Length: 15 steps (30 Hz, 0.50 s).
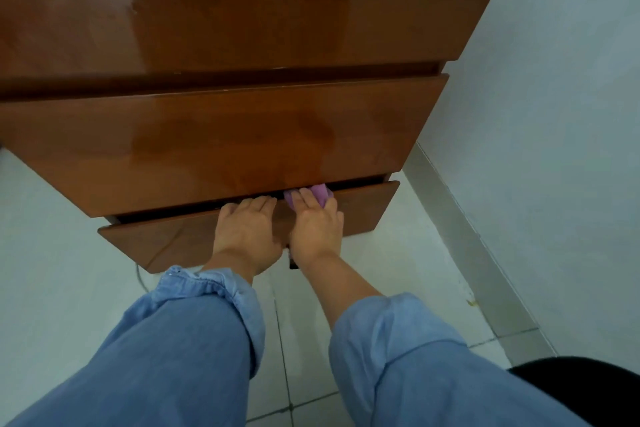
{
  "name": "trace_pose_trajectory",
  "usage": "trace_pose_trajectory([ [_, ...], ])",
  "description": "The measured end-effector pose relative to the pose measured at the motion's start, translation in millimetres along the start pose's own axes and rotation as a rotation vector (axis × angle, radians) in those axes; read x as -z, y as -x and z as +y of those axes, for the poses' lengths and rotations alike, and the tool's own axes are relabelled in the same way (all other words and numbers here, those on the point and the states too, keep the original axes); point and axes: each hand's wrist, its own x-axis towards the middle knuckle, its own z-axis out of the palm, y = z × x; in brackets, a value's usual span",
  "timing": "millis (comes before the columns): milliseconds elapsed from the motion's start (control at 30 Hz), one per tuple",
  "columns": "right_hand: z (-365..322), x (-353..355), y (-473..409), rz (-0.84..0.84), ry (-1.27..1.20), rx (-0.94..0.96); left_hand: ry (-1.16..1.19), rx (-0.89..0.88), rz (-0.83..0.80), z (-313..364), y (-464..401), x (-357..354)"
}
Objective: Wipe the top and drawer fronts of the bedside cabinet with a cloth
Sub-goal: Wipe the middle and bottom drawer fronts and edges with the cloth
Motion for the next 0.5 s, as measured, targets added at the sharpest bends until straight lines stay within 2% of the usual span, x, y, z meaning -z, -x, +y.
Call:
trace_pose_trajectory([
  [100, 10, 7, -1, -0.063, 0.030, 0.027, -0.046, 0.056, -0.024, -23, 14, 5],
  [300, 8, 5, 1, -0.088, -0.062, -0.046, -0.025, 0.205, -0.136, -65, 32, 7],
  [500, -6, -2, 3, -0.099, -0.068, -0.109, 0.017, 0.159, -0.199, -79, 36, 8],
])
